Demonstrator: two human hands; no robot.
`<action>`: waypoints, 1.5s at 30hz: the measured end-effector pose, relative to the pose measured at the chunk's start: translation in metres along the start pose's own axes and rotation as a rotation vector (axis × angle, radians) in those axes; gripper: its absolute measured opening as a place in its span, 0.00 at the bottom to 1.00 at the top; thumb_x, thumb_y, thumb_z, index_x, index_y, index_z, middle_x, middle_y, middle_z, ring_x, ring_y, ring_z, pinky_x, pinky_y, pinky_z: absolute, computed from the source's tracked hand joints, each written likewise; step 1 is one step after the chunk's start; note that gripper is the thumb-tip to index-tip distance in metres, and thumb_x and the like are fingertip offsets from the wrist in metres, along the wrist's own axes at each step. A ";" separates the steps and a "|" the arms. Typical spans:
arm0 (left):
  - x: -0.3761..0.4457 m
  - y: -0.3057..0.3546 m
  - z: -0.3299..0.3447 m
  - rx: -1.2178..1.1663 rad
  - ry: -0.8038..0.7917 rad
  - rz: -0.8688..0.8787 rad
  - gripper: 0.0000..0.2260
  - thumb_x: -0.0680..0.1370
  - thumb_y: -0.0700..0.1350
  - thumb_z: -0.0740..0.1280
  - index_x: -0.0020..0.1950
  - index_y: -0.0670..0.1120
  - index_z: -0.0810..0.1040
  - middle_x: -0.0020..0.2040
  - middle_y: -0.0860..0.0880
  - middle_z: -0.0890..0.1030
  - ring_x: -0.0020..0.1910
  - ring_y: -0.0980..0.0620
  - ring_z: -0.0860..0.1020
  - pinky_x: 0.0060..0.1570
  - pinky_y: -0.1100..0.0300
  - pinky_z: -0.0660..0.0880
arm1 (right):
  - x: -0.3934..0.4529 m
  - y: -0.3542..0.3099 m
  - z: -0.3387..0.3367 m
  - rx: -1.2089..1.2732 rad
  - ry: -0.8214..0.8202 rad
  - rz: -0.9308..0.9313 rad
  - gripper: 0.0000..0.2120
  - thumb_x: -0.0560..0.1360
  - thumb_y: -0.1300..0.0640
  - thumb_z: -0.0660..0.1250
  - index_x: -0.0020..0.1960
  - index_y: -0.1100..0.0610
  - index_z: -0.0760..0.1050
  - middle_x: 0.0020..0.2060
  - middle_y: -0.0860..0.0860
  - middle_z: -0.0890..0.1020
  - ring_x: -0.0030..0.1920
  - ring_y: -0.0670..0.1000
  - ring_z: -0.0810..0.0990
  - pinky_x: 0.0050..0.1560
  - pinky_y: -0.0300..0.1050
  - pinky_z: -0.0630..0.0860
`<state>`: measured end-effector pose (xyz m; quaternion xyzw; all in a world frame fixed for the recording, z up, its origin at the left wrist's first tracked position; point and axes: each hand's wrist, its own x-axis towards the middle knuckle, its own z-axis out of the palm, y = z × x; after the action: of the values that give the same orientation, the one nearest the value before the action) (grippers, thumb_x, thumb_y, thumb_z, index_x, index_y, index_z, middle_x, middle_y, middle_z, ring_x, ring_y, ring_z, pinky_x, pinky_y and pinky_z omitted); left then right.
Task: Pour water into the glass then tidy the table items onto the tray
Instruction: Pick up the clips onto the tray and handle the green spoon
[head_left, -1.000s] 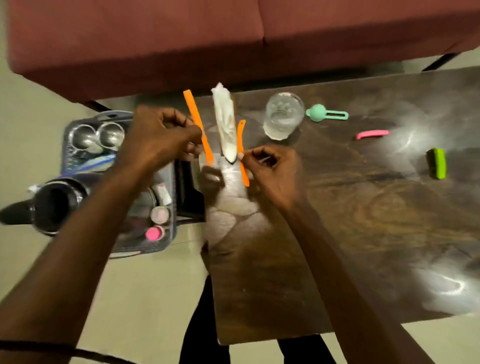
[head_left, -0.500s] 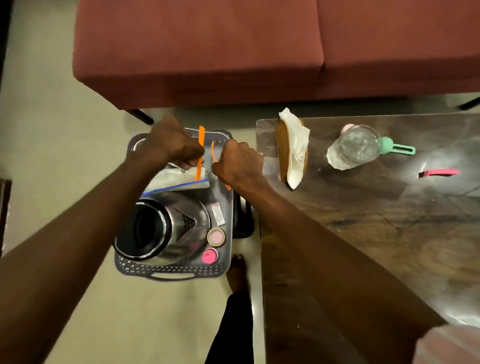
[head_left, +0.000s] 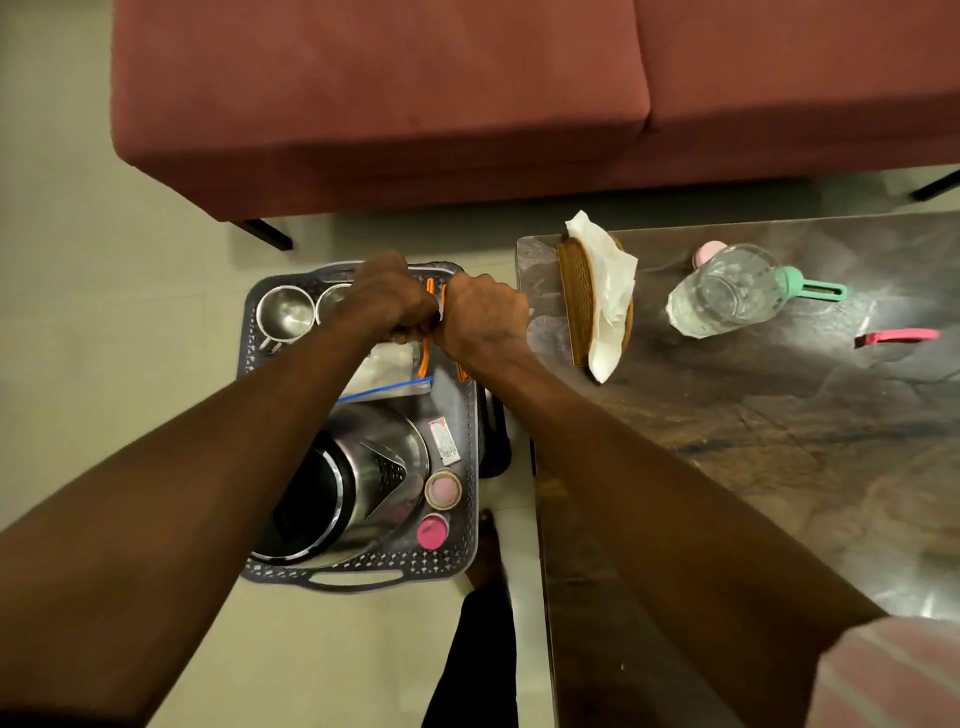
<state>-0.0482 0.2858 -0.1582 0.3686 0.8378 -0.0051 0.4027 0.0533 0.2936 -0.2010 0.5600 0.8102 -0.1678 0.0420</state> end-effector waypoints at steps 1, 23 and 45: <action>0.003 0.000 0.002 -0.009 -0.013 -0.010 0.12 0.71 0.36 0.73 0.27 0.41 0.78 0.17 0.50 0.75 0.13 0.57 0.72 0.15 0.68 0.68 | 0.000 0.000 0.000 -0.004 -0.003 -0.003 0.13 0.78 0.49 0.66 0.59 0.53 0.75 0.53 0.53 0.82 0.53 0.55 0.82 0.43 0.46 0.67; -0.028 0.043 0.033 -0.203 0.438 0.214 0.17 0.71 0.53 0.67 0.29 0.42 0.74 0.26 0.46 0.73 0.27 0.47 0.72 0.34 0.58 0.69 | -0.075 0.135 -0.059 0.694 0.315 0.348 0.15 0.74 0.40 0.68 0.40 0.50 0.83 0.34 0.42 0.84 0.30 0.37 0.76 0.30 0.32 0.65; -0.102 0.339 0.294 0.161 0.112 0.851 0.11 0.74 0.54 0.71 0.49 0.48 0.79 0.47 0.46 0.81 0.49 0.45 0.78 0.42 0.54 0.71 | -0.188 0.507 -0.072 0.486 0.584 0.832 0.16 0.73 0.60 0.67 0.60 0.61 0.75 0.58 0.60 0.75 0.59 0.62 0.74 0.61 0.51 0.69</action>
<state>0.4012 0.3802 -0.1899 0.7112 0.6286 0.1159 0.2927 0.5985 0.3087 -0.1991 0.8492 0.4369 -0.1569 -0.2518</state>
